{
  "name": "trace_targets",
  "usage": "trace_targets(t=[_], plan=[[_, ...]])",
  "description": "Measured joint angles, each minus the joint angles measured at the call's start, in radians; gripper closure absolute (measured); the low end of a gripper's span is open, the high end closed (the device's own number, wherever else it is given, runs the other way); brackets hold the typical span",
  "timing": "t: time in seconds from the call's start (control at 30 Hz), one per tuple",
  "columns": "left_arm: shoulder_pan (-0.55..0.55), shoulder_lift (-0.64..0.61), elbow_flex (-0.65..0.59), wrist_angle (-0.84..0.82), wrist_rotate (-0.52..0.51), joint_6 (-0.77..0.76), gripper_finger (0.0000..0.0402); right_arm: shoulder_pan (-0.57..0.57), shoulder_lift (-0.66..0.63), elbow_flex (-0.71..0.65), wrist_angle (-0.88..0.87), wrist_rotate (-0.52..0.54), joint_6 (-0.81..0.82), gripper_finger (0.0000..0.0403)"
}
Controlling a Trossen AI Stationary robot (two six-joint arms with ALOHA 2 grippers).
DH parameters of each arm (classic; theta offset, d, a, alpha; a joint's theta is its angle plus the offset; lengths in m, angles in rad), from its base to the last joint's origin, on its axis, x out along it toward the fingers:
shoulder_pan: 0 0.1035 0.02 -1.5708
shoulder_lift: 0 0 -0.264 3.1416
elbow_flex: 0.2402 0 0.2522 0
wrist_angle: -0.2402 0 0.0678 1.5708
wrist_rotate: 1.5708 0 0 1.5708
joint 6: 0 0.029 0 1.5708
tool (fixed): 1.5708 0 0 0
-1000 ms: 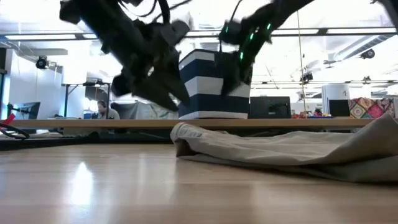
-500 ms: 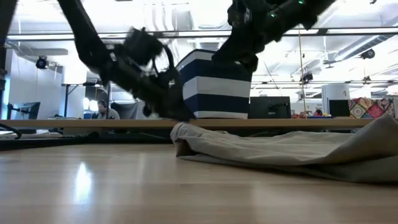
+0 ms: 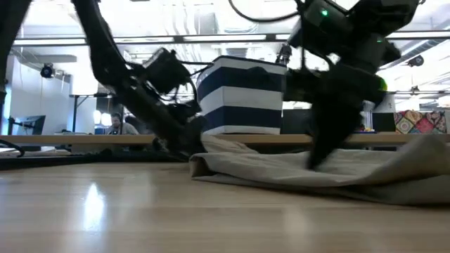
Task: Fold Laundry from Bin
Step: Fold the brown shorts
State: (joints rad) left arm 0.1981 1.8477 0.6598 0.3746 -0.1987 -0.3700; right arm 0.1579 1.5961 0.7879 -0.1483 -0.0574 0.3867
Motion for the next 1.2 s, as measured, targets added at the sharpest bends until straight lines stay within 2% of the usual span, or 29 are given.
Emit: trace_targets(t=[0.13,0.2,0.37,0.47,0.57,0.73,1.0,1.13,1.2], plan=[[-0.114,-0.150,-0.046,-0.211,-0.011,-0.183,0.0246,-0.012,-0.035,0.000,-0.102,0.082,-0.094,0.0353],[-0.201,-0.218,-0.056,-0.299,-0.059,-0.278,0.0252,-0.032,-0.052,0.007,-0.111,0.117,-0.121,0.0336],[-0.356,-0.370,-0.042,-0.517,-0.179,-0.472,0.0263,-0.051,-0.151,0.050,-0.102,0.090,-0.135,0.0296],[-0.374,-0.465,-0.020,-0.531,-0.244,-0.487,0.0264,-0.015,-0.195,0.042,0.001,0.087,-0.134,0.0282],[-0.374,-0.535,-0.051,-0.548,-0.312,-0.480,0.0265,0.010,-0.179,0.014,0.240,0.117,-0.110,0.0279],[-0.359,-0.599,-0.176,-0.520,-0.352,-0.433,0.0271,0.021,0.010,0.001,0.646,0.120,-0.116,0.0298],[-0.348,-0.540,-0.356,-0.356,-0.391,-0.517,0.0284,0.018,0.422,0.117,1.090,0.199,-0.191,0.0361],[-0.346,-0.507,-0.383,-0.280,-0.406,-0.541,0.0286,0.013,0.599,0.230,1.122,0.188,-0.203,0.0378],[-0.345,-0.497,-0.382,-0.271,-0.407,-0.542,0.0286,0.013,0.649,0.279,1.098,0.198,-0.207,0.0383]])
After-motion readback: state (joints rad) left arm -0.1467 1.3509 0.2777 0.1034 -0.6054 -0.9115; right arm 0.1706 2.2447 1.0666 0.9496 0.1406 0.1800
